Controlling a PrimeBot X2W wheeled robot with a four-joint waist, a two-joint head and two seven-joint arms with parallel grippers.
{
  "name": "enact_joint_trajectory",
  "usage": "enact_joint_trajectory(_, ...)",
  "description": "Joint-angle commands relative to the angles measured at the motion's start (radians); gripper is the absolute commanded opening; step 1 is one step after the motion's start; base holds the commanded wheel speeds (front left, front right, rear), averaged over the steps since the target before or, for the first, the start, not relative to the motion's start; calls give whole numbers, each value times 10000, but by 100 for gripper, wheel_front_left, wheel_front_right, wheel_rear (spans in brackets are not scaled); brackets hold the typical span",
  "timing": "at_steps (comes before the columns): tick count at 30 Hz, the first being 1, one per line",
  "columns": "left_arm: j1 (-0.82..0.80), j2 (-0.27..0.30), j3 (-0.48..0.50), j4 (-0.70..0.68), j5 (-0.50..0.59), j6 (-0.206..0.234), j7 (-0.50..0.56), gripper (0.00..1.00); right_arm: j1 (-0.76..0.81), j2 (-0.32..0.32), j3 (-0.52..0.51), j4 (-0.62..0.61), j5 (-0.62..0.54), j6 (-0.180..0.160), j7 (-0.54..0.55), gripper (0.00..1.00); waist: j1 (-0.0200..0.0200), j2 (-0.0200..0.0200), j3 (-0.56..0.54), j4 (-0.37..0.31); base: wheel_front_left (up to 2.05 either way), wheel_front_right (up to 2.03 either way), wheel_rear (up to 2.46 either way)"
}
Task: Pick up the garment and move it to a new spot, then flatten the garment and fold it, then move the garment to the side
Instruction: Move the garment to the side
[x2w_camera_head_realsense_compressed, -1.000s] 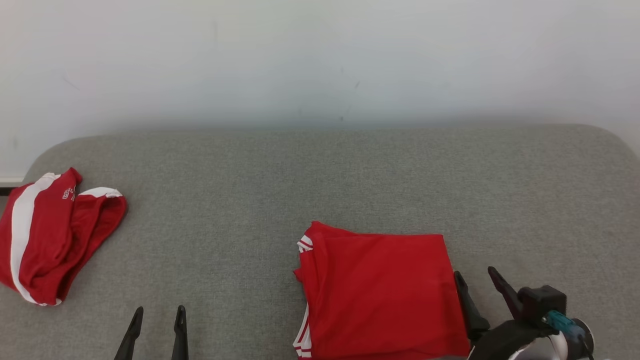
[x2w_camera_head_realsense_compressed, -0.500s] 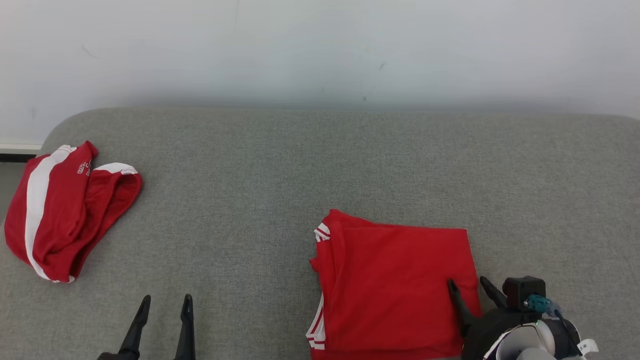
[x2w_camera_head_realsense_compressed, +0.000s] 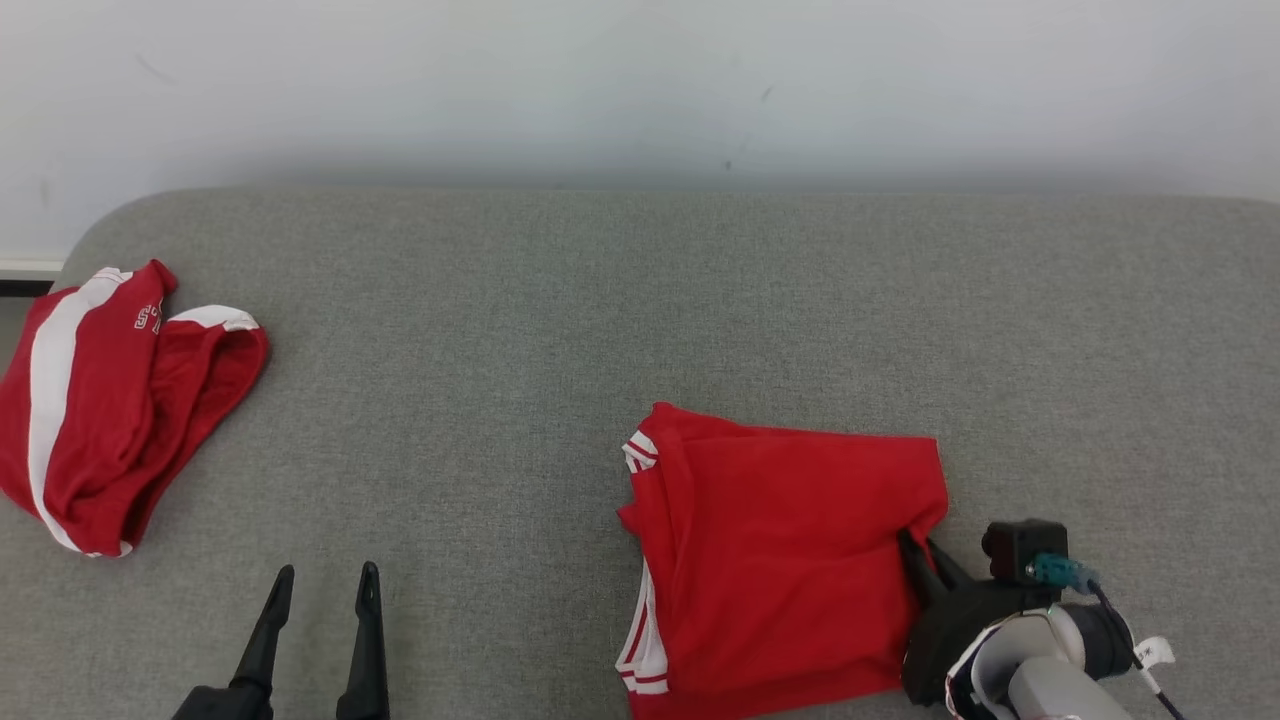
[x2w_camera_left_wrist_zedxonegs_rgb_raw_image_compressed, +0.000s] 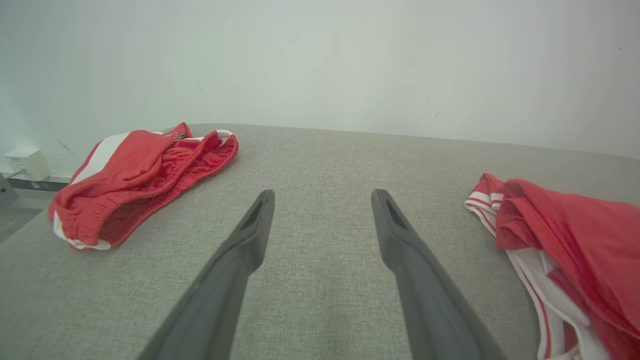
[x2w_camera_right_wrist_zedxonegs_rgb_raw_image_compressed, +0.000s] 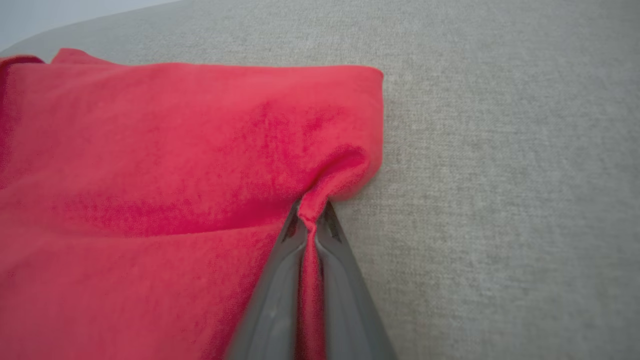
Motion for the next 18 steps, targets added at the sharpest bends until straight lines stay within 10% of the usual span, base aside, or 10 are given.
enact_joint_trajectory(1,-111,-26,15,-52,-30,-4,-31,100,-193,-148,11,77,90,-31,-18,0,0,0,160,-38,0,0,0)
enact_joint_trajectory(18,-1807,-436,-199,-1110,374,-383,-33,100,-3960,-2742,217,-600,342,-29,510,0,0,0,3306,-336,0,0,0)
